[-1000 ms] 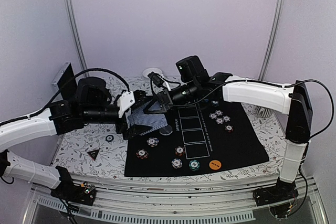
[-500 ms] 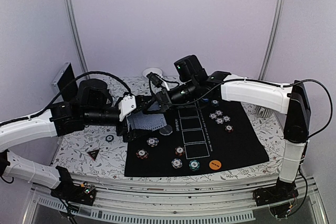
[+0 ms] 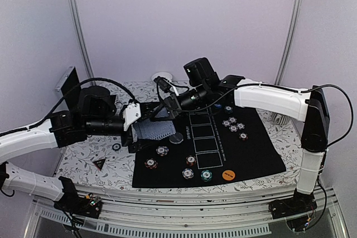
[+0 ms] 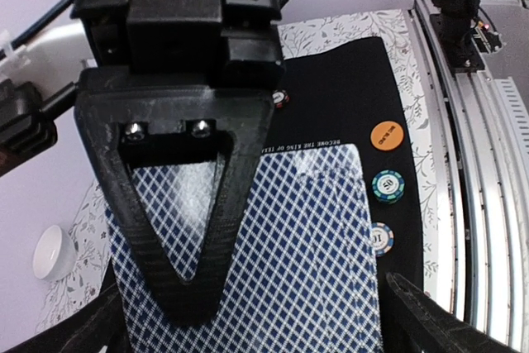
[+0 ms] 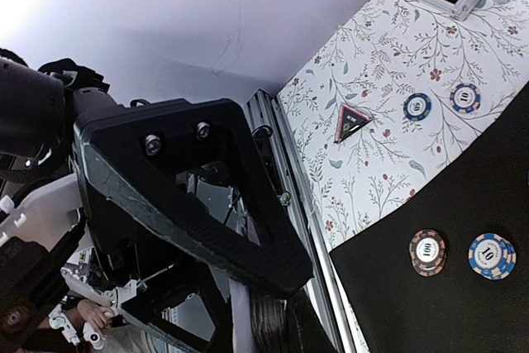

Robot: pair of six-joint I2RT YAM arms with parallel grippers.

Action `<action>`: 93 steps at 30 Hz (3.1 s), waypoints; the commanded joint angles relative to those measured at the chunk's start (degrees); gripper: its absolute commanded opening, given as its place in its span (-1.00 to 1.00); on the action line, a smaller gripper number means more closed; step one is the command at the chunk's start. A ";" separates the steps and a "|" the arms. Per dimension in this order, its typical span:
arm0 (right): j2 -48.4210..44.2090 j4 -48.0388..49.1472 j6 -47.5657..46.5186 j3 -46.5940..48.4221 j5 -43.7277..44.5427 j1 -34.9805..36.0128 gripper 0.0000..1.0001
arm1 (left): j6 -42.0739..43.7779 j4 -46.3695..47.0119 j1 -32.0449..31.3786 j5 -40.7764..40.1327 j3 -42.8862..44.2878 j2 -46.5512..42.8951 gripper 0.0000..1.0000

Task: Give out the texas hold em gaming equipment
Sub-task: Adjust the poker card.

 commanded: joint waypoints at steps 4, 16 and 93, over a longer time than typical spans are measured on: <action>0.61 2.64 1.89 2.51 -0.03 -0.17 -0.96 | -0.14 -2.25 -2.10 -6.52 1.57 5.48 0.96; 1.98 3.01 2.96 3.31 -0.84 -0.16 -0.96 | 1.61 0.99 -4.27 0.64 -1.32 3.72 0.96; -4.08 6.44 -3.24 -3.31 -0.29 -3.12 -0.96 | -59.64 17.64 18.57 9.03 -13.12 -10.59 0.96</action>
